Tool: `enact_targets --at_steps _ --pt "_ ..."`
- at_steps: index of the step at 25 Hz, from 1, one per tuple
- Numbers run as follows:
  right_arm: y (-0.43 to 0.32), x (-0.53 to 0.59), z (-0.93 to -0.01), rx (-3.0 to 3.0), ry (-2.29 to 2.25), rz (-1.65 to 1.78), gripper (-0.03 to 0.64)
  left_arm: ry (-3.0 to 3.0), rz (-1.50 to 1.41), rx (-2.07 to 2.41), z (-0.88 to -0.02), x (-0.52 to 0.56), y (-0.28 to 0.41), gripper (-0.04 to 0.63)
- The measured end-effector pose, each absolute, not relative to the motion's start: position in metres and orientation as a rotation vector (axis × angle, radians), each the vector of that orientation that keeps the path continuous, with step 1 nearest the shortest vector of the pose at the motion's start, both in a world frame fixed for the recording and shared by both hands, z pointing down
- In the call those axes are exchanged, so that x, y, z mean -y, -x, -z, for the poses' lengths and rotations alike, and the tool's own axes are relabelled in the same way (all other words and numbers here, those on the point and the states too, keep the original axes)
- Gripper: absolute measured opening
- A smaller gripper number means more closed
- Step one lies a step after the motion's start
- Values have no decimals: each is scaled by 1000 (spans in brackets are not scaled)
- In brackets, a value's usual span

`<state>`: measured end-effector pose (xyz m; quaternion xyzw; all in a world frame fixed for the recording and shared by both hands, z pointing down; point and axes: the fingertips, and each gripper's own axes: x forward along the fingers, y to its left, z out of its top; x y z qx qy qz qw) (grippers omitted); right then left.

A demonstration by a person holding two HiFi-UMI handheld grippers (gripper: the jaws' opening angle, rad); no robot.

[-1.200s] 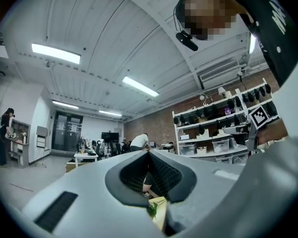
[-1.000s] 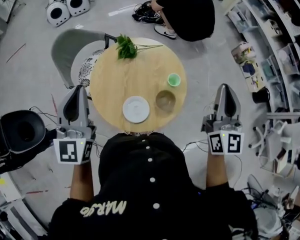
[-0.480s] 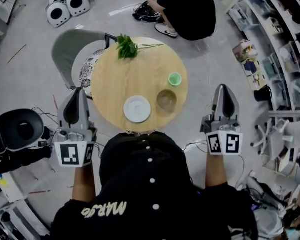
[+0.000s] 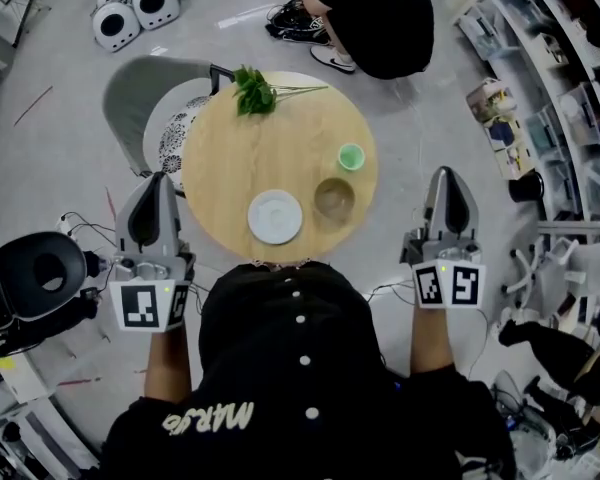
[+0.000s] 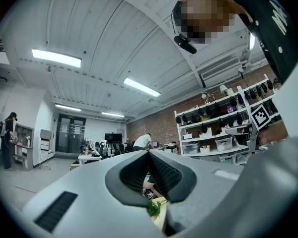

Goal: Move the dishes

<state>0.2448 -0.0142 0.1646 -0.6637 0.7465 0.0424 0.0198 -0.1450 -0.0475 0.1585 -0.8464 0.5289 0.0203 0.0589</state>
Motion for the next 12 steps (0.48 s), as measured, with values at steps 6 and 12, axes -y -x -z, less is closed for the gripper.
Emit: enact_targets --at_steps 6,12 --pt "-240 22 -167 -2331 2044 -125 -3 2564 -47 -1607 -163 50 147 3" --pt "-239 19 -165 -2336 2039 -121 -3 2574 -53 -1630 -161 46 147 3"
